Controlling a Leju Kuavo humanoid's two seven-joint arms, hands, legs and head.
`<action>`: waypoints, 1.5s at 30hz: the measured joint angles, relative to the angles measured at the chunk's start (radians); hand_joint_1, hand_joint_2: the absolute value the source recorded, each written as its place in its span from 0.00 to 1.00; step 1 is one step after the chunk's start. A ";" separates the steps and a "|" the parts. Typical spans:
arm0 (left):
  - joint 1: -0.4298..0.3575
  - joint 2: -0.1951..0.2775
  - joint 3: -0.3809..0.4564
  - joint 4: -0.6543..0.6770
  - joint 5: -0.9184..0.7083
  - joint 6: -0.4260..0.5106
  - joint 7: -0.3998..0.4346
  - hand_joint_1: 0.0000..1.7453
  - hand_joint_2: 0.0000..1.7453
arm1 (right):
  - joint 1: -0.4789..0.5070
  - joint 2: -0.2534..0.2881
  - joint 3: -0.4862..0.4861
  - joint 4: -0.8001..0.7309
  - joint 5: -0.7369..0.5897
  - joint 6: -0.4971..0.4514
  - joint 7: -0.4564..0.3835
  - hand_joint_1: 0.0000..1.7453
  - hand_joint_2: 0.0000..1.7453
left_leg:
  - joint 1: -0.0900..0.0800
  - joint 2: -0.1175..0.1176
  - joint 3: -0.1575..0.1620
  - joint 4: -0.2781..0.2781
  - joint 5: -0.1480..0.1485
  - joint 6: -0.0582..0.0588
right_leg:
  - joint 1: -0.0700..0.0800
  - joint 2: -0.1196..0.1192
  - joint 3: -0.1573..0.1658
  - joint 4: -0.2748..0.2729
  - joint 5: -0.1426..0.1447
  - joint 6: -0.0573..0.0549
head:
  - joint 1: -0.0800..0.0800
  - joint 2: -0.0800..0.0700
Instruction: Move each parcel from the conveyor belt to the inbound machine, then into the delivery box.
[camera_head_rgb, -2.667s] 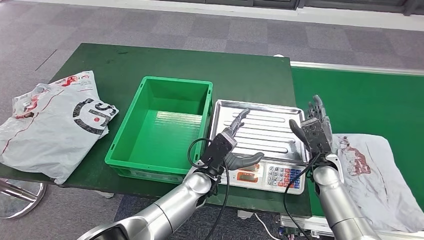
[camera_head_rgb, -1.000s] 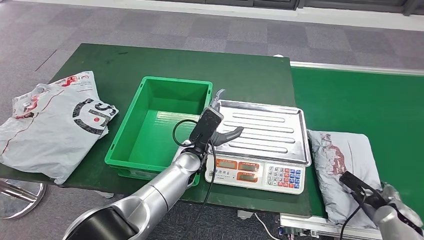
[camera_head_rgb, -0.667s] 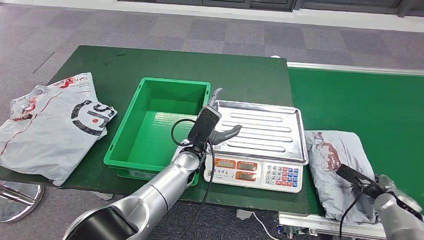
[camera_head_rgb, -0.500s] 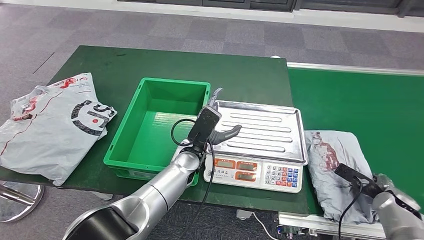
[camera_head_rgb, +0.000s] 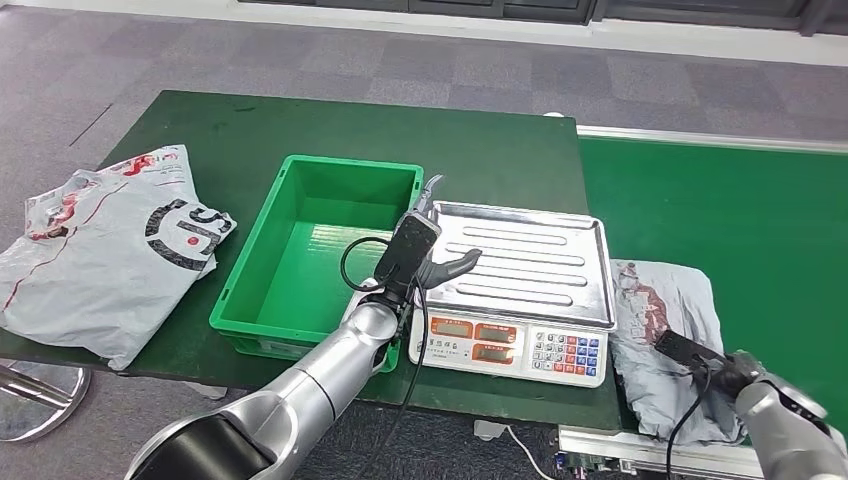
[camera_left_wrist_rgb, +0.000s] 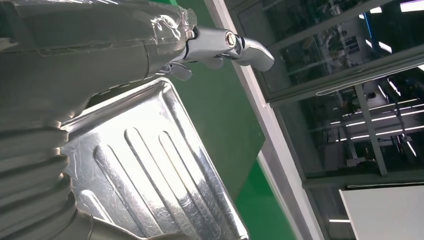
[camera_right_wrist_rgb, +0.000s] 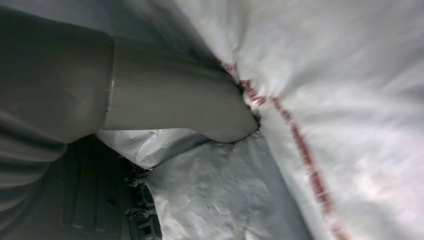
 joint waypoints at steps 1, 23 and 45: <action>0.000 0.000 0.000 0.000 -0.002 0.000 0.000 0.00 1.00 | -0.003 0.005 0.000 0.001 0.002 -0.007 0.000 1.00 1.00 | 0.000 0.000 0.000 0.000 0.000 0.000 | 0.000 0.000 0.000 0.000 0.000 0.000 | 0.000 0.000; 0.013 0.001 0.075 -0.030 -0.143 0.031 -0.010 0.00 1.00 | 0.149 0.076 -0.014 -0.828 -0.534 -0.776 -0.331 1.00 1.00 | -0.003 -0.012 -0.009 -0.001 0.003 0.000 | -0.003 -0.012 -0.008 0.003 -0.003 0.001 | 0.000 0.000; 0.013 0.001 0.085 -0.034 -0.151 0.035 -0.018 0.00 1.00 | 0.221 0.037 -0.012 -0.994 -0.638 -0.760 -0.347 1.00 1.00 | -0.003 -0.011 -0.010 -0.001 0.002 0.000 | -0.003 -0.010 -0.009 0.003 -0.003 0.001 | 0.000 0.000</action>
